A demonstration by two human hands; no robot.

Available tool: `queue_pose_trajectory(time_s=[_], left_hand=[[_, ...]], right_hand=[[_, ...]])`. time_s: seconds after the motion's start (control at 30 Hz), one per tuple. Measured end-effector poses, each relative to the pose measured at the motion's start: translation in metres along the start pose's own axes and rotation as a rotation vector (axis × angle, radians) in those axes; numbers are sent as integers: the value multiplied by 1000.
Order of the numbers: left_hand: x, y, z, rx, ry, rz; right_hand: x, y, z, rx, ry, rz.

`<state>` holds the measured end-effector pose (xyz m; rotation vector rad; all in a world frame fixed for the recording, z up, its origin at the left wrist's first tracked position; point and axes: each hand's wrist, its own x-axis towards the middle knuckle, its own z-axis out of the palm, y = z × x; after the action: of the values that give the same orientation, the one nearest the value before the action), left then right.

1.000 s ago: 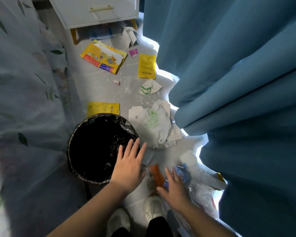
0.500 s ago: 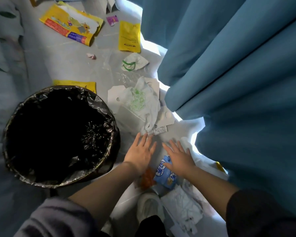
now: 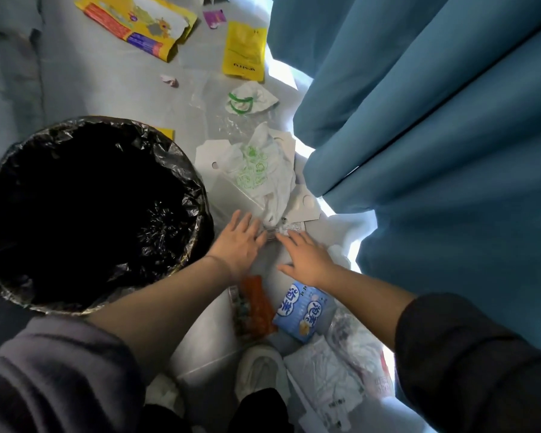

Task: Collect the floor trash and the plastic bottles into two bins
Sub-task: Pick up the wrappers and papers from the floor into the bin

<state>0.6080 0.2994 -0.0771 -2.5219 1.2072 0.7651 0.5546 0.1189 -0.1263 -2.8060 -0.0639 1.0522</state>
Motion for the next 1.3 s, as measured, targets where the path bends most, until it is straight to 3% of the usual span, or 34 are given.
queue_pose_trajectory(time_s=[0.3, 0.4, 0.5, 0.6, 0.77, 0.87, 1.03, 1.1, 1.2, 1.3], left_hand=[[-16, 39, 11, 29, -78, 60], [-24, 46, 14, -43, -98, 12], [-31, 49, 27, -159, -140, -63], [-38, 53, 43, -234, -209, -122], [-39, 56, 58, -256, -246, -98], [-36, 55, 62, -304, -249, -97], [-23, 48, 71, -317, -251, -98], [-18, 50, 75, -264, -205, -68], [-7, 60, 78, -142, -57, 53], [3, 67, 83, -100, -64, 72]], right_hand=[[-70, 33, 41, 57, -130, 81], [-86, 39, 50, 63, -73, 73], [-103, 40, 65, 150, -46, 181], [-121, 37, 89, 222, -165, 234], [-129, 35, 117, 218, -297, 265], [-120, 32, 126, 362, -264, 431], [-98, 37, 118, 219, -374, 314], [-88, 38, 113, 140, -334, 261], [-81, 38, 97, 127, -93, 149], [-78, 35, 84, 71, 60, 109]])
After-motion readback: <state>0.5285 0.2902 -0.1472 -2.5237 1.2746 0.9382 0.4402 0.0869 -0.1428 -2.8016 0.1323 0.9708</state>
